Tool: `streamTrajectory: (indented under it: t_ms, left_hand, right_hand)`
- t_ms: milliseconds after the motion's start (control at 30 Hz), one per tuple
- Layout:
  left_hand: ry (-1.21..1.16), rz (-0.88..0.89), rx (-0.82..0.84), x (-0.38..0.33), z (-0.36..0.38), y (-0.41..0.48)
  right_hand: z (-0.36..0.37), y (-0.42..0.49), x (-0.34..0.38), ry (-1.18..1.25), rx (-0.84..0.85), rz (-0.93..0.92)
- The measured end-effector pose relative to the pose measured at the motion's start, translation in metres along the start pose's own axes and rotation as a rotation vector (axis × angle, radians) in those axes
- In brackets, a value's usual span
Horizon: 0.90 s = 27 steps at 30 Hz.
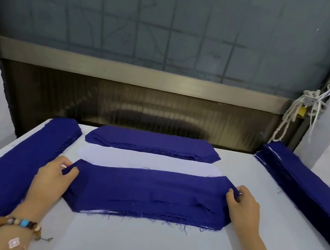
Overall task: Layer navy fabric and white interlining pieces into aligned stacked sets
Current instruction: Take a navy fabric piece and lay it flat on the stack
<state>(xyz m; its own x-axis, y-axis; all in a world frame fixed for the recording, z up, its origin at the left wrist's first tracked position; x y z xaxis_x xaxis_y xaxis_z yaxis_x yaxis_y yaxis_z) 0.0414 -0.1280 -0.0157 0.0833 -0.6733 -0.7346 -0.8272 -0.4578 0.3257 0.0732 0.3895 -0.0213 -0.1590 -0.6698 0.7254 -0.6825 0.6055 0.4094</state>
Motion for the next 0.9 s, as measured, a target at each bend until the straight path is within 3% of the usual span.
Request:
streamTrajectory:
  t_ms: [133, 333, 567, 900]
  left_hand:
    - [-0.087, 0.077, -0.068, -0.008, -0.007, 0.0]
    - [-0.358, -0.199, 0.018, 0.006, -0.01, 0.007]
    - [-0.022, -0.041, 0.067, 0.005, -0.008, 0.0]
    - [0.09, 0.016, 0.035, -0.003, -0.007, -0.007]
  right_hand:
    - [-0.004, 0.001, 0.008, 0.157, -0.014, -0.001]
    - [-0.011, 0.005, 0.001, 0.316, 0.052, 0.153]
    - [-0.004, -0.003, -0.005, 0.029, 0.23, 0.135]
    - [-0.004, -0.007, 0.007, -0.102, 0.117, -0.028]
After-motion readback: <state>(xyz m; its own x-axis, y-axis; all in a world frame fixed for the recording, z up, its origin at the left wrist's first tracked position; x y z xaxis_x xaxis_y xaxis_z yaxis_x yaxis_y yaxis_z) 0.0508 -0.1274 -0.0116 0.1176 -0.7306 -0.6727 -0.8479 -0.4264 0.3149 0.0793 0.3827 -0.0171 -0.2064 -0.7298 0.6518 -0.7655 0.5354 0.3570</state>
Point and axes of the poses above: each hand's wrist, its own y-axis towards the middle knuckle, its own z-axis out of the palm, x = y × z, the point moved 8 cm from there along y, towards the middle knuckle, and after that the axes turned 10 degrees about -x, right-handed, at the moved point
